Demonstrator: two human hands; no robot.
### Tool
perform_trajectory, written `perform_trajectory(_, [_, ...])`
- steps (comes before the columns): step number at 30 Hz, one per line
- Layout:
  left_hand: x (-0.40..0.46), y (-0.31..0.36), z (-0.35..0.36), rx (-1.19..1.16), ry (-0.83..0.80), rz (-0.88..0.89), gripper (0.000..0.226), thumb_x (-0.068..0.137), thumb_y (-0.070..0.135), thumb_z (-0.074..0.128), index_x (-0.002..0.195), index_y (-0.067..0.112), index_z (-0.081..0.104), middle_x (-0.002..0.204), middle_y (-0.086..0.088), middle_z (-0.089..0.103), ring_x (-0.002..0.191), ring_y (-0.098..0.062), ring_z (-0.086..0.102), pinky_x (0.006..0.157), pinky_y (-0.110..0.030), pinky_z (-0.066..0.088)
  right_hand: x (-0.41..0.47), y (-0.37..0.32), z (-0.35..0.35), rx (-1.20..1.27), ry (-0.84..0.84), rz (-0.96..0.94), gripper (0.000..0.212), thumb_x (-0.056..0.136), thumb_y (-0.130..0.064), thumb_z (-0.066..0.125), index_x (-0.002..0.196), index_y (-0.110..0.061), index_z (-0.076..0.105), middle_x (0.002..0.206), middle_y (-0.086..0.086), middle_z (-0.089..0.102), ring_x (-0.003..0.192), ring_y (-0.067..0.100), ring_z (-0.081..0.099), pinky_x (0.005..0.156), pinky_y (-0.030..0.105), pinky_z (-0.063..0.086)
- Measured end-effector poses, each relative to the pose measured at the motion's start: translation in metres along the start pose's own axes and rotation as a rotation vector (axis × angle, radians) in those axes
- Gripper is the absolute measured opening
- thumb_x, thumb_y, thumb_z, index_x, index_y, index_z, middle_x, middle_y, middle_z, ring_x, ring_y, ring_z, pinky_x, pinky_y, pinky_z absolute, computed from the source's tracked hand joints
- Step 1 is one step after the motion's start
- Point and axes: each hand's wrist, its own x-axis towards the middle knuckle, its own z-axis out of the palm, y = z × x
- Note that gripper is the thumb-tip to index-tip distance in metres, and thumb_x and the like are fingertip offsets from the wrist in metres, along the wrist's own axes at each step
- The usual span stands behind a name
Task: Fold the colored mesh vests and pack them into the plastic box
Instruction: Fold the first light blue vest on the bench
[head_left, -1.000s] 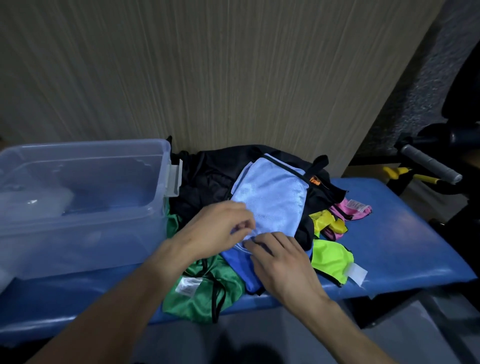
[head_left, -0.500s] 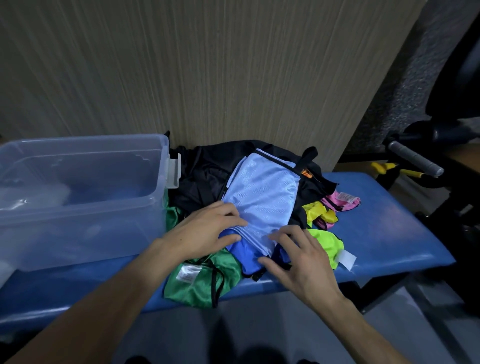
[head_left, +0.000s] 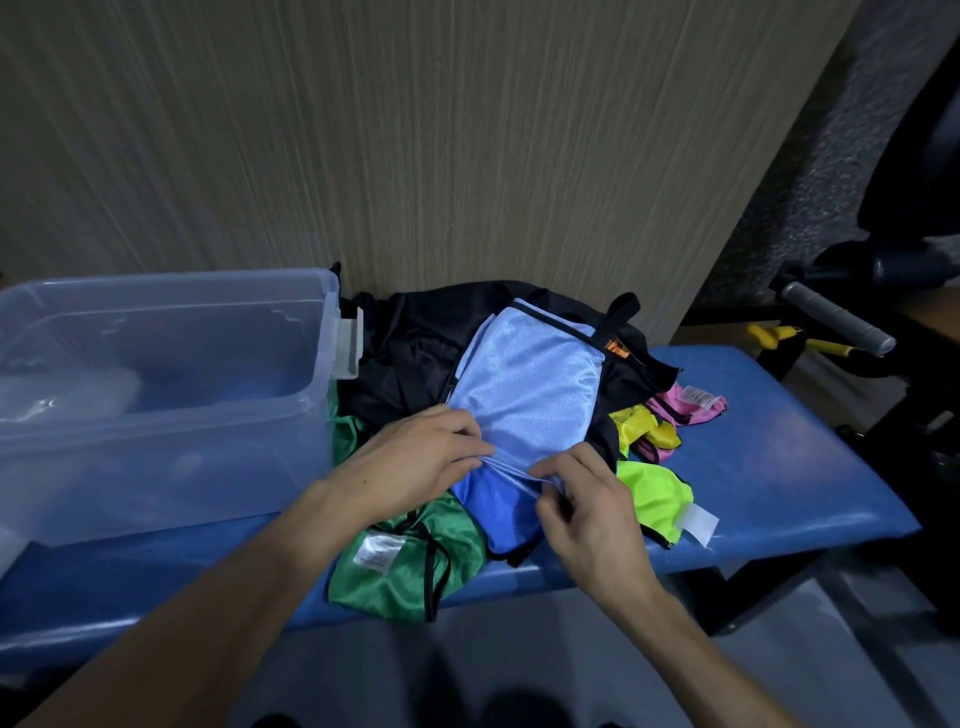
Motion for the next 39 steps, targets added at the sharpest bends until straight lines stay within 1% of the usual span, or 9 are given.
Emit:
perform_trajectory(9, [0.001, 0.001, -0.001, -0.017, -0.025, -0.029, 0.032, 0.105, 0.034, 0.050, 0.131, 0.025, 0.067, 0.117, 0.017, 0.057, 0.110, -0.003, 0.050, 0.096, -0.025, 0.046, 0.012, 0.004, -0.013, -0.010, -0.042, -0.151, 0.021, 0.088, -0.008, 0.073, 0.108, -0.014, 0.072, 0.114, -0.006, 0.057, 0.088, 0.006, 0.063, 0.072, 0.022, 0.053])
perform_trajectory(15, [0.002, 0.003, -0.003, -0.025, -0.031, -0.038, 0.031, 0.105, 0.034, 0.051, 0.131, 0.025, 0.066, 0.115, 0.016, 0.058, 0.109, -0.003, 0.051, 0.096, -0.024, 0.045, 0.017, 0.005, -0.012, -0.265, -0.062, -0.231, 0.020, 0.088, -0.002, 0.072, 0.105, -0.012, 0.069, 0.104, -0.001, 0.059, 0.074, 0.022, 0.065, 0.052, 0.040, 0.055])
perform_trajectory(20, [0.000, 0.014, -0.003, 0.020, -0.007, -0.048, 0.039, 0.099, 0.051, 0.054, 0.129, 0.028, 0.063, 0.108, 0.016, 0.055, 0.103, -0.004, 0.049, 0.090, -0.025, 0.047, 0.025, -0.008, -0.025, -0.183, -0.019, -0.133, 0.012, 0.091, -0.012, 0.075, 0.101, -0.018, 0.072, 0.096, -0.009, 0.062, 0.068, 0.011, 0.059, 0.058, 0.032, 0.052])
perform_trajectory(24, [-0.002, 0.020, -0.001, -0.036, 0.087, -0.064, 0.019, 0.097, 0.025, 0.059, 0.113, 0.023, 0.068, 0.098, 0.012, 0.055, 0.094, -0.009, 0.052, 0.083, -0.032, 0.049, 0.032, -0.024, -0.040, -0.122, 0.042, -0.108, 0.012, 0.090, -0.014, 0.076, 0.098, -0.020, 0.071, 0.095, -0.015, 0.060, 0.069, 0.003, 0.054, 0.060, 0.027, 0.050])
perform_trajectory(26, [-0.005, 0.023, -0.005, -0.069, 0.156, -0.074, 0.018, 0.093, 0.015, 0.057, 0.106, 0.018, 0.069, 0.093, 0.011, 0.055, 0.091, -0.013, 0.057, 0.079, -0.029, 0.048, 0.036, -0.033, -0.051, -0.060, 0.084, -0.081, 0.012, 0.091, -0.011, 0.075, 0.097, -0.019, 0.070, 0.096, -0.014, 0.061, 0.071, 0.005, 0.060, 0.063, 0.026, 0.051])
perform_trajectory(29, [-0.012, 0.043, -0.031, -0.162, 0.273, -0.078, 0.015, 0.097, 0.023, 0.059, 0.104, 0.018, 0.072, 0.089, 0.012, 0.058, 0.083, -0.009, 0.060, 0.073, -0.021, 0.043, 0.043, -0.054, -0.075, 0.263, 0.127, 0.111, 0.014, 0.095, -0.006, 0.068, 0.096, -0.019, 0.069, 0.097, 0.000, 0.065, 0.063, 0.016, 0.070, 0.057, 0.035, 0.058])
perform_trajectory(32, [-0.018, 0.078, -0.078, -0.266, 0.395, -0.051, 0.016, 0.098, 0.032, 0.062, 0.101, 0.023, 0.074, 0.087, 0.012, 0.065, 0.080, -0.003, 0.062, 0.070, -0.018, 0.043, 0.050, -0.085, -0.117, 0.489, 0.125, 0.216, 0.009, 0.097, -0.007, 0.066, 0.097, -0.016, 0.067, 0.073, 0.018, 0.069, 0.050, 0.028, 0.066, 0.046, 0.037, 0.053])
perform_trajectory(35, [-0.017, 0.111, -0.135, -0.324, 0.486, -0.019, 0.012, 0.095, 0.035, 0.066, 0.099, 0.028, 0.075, 0.089, 0.012, 0.073, 0.080, -0.005, 0.067, 0.073, -0.024, 0.049, 0.063, -0.115, -0.153, 0.630, 0.158, 0.185, 0.007, 0.096, -0.003, 0.065, 0.096, -0.010, 0.066, 0.064, 0.015, 0.067, 0.048, 0.024, 0.065, 0.044, 0.029, 0.050])
perform_trajectory(39, [-0.006, 0.115, -0.180, -0.392, 0.420, -0.078, 0.015, 0.092, 0.041, 0.068, 0.097, 0.029, 0.077, 0.086, 0.011, 0.075, 0.078, -0.011, 0.070, 0.069, -0.031, 0.051, 0.083, -0.133, -0.172, 0.795, 0.133, 0.233, 0.007, 0.095, 0.000, 0.065, 0.097, -0.007, 0.066, 0.079, 0.011, 0.063, 0.056, 0.025, 0.071, 0.049, 0.027, 0.055])
